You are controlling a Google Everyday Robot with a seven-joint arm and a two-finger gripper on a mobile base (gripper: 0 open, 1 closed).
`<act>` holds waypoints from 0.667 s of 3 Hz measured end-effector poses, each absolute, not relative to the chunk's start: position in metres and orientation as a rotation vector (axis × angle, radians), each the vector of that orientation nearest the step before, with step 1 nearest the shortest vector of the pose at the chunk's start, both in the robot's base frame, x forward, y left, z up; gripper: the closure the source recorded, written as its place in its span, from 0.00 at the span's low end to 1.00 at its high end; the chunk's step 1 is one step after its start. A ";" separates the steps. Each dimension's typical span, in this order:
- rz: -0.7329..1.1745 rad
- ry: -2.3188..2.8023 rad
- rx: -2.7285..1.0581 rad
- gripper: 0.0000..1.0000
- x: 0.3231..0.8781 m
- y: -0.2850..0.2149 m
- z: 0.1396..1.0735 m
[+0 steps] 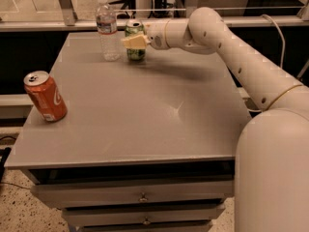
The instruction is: Move green can near water bottle
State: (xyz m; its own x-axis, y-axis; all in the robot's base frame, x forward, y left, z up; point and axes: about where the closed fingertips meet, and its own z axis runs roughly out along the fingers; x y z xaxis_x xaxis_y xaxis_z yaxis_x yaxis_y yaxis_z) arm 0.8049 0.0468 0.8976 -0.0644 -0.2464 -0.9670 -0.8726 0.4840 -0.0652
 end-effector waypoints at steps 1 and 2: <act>0.680 1.609 -0.968 0.51 0.807 0.041 0.895; 0.678 1.619 -0.951 0.28 0.807 0.035 0.894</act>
Offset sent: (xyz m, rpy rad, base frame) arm 0.0019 -0.0271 -0.0016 0.0120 0.0240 -0.0643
